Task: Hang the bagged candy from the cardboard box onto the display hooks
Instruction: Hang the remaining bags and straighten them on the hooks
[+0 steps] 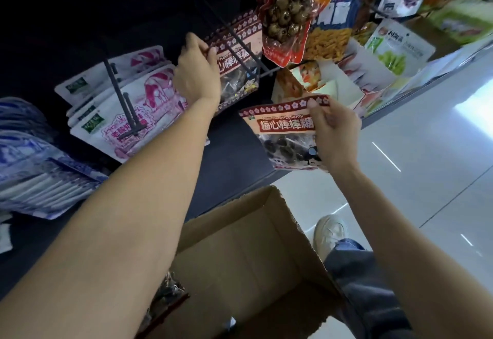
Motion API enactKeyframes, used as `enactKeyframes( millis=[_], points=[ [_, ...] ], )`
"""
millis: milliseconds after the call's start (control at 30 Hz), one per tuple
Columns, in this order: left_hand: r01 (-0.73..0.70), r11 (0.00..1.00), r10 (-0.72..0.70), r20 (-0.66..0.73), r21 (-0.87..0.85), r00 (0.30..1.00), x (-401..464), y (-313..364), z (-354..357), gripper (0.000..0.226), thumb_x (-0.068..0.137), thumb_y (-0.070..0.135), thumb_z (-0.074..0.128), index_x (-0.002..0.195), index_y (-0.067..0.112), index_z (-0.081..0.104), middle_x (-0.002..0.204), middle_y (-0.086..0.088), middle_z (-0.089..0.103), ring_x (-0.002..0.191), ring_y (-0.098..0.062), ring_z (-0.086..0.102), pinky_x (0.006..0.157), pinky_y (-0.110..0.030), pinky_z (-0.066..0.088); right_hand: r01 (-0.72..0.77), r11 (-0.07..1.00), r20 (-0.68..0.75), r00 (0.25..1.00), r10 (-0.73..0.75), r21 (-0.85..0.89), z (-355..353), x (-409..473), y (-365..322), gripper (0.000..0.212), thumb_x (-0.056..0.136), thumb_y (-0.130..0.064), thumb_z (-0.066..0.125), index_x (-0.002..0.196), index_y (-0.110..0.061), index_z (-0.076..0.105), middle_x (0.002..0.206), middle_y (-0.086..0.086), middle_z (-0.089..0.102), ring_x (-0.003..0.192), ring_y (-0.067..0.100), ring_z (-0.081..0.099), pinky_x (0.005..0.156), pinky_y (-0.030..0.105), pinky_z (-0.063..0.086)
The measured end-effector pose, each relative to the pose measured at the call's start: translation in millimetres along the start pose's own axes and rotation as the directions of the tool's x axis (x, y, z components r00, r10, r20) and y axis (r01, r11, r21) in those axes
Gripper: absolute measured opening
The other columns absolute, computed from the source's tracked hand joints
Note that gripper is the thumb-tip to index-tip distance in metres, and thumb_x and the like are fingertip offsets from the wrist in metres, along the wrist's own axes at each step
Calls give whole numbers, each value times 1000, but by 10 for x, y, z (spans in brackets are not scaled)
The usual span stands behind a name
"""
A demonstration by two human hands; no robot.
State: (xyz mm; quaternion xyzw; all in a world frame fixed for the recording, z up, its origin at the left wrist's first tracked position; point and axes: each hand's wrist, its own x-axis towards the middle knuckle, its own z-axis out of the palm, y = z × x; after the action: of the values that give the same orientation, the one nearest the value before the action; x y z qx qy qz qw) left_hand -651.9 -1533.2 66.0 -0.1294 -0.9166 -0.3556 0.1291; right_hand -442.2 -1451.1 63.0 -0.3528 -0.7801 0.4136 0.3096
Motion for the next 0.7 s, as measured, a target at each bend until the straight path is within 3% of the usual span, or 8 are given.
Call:
enactKeyframes(
  millis=[100,167,200,300,367,500,600,700],
  points=[
    [-258,965,251,-116,-46,961,-259,34,-128,17,87,16,57,105,15,57,109,2,60,106,-16,54,83,-18,35,-16,997,91,996,8,79,-45,26,-110,19,97,-26,52,93,-12,62,80,-16,66,75,-2,67,68,18,55],
    [-388,914,368,-161,-117,916,-532,12,-255,15,91,24,51,97,13,61,100,2,63,99,-15,54,87,-19,32,-54,989,95,995,41,139,-49,49,-159,24,97,-25,53,94,-2,58,80,-14,67,75,-3,68,66,17,55],
    [-394,907,384,-93,-148,919,-667,-38,-330,22,94,31,47,94,14,62,95,4,64,93,-12,54,86,-20,33,-81,983,93,993,66,164,-35,56,-171,25,97,-25,53,94,-1,57,80,-12,67,74,-2,69,66,17,55],
    [-280,946,314,252,-164,915,-856,-261,-451,34,93,49,48,97,19,63,88,9,67,76,-7,57,72,-28,46,-157,959,97,986,138,237,38,136,-160,16,97,-22,53,89,-8,53,74,-10,67,67,-1,68,62,17,53],
    [-137,955,225,344,-263,912,-828,-359,-486,25,90,47,57,98,24,64,91,10,69,79,-7,62,70,-32,53,-187,952,112,980,164,243,109,218,-165,15,97,-22,54,85,-13,53,78,-7,68,68,2,68,64,20,54],
    [9,921,135,342,-388,930,-684,-283,-535,14,92,33,58,99,21,62,91,17,64,85,-2,62,79,-32,55,-161,965,95,985,144,206,280,455,-221,18,94,-25,56,78,-20,53,78,-1,68,78,17,69,79,39,57],
    [9,942,104,317,-336,943,-607,-214,-503,16,94,32,56,97,18,61,89,11,66,83,-12,65,76,-38,55,-164,975,84,985,153,150,406,633,-212,19,91,-30,58,81,-15,56,87,16,69,86,29,67,90,46,51],
    [-16,969,90,291,-246,953,-574,-182,-456,18,93,33,54,95,17,60,90,1,70,77,-18,65,70,-39,55,-207,970,129,973,191,124,499,709,-172,23,93,-27,58,92,-5,61,97,22,68,89,30,67,95,45,49]
  ],
)
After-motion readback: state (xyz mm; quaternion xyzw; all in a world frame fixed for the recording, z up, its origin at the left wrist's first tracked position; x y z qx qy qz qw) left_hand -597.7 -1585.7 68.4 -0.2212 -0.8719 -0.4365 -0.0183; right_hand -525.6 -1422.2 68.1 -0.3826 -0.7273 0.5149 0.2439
